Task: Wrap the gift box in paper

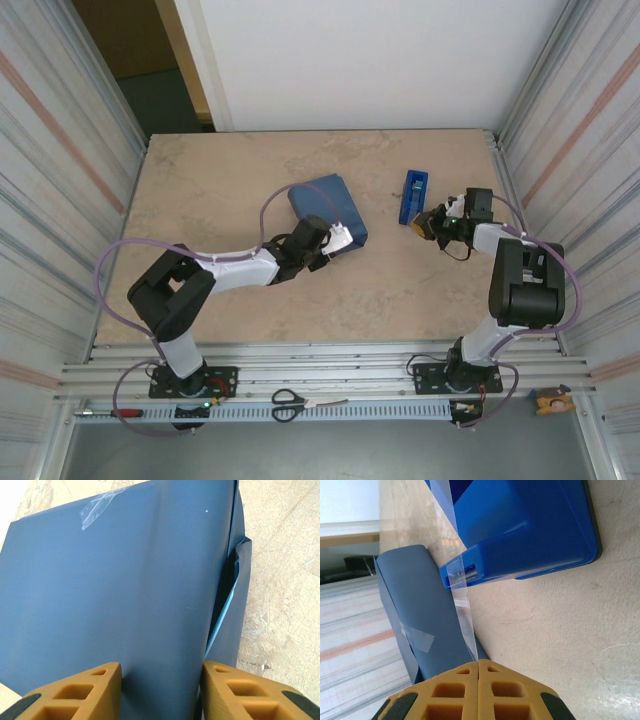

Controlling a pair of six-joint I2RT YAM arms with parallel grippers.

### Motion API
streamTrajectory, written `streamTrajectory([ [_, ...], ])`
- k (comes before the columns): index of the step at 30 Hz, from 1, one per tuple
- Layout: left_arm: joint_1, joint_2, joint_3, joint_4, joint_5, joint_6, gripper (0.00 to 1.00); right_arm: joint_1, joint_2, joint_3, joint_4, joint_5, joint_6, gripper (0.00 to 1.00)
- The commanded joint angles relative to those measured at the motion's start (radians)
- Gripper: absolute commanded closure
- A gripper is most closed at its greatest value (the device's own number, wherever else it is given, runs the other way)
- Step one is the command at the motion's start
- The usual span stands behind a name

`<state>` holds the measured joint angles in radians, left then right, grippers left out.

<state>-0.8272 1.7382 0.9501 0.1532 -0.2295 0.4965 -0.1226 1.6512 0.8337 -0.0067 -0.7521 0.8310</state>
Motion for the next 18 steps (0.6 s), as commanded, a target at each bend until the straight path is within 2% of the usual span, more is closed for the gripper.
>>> streamTrajectory([
  [1,-0.009,0.047,-0.031,-0.102,0.027,-0.028,0.56,0.013,-0.011,-0.016,-0.080,0.023,-0.024,1.00],
  [12,-0.009,0.052,-0.025,-0.105,0.025,-0.027,0.56,0.017,0.112,-0.007,-0.102,0.152,-0.098,1.00],
  [18,-0.009,0.055,-0.024,-0.105,0.025,-0.026,0.56,0.034,0.128,0.042,-0.195,0.275,-0.151,1.00],
])
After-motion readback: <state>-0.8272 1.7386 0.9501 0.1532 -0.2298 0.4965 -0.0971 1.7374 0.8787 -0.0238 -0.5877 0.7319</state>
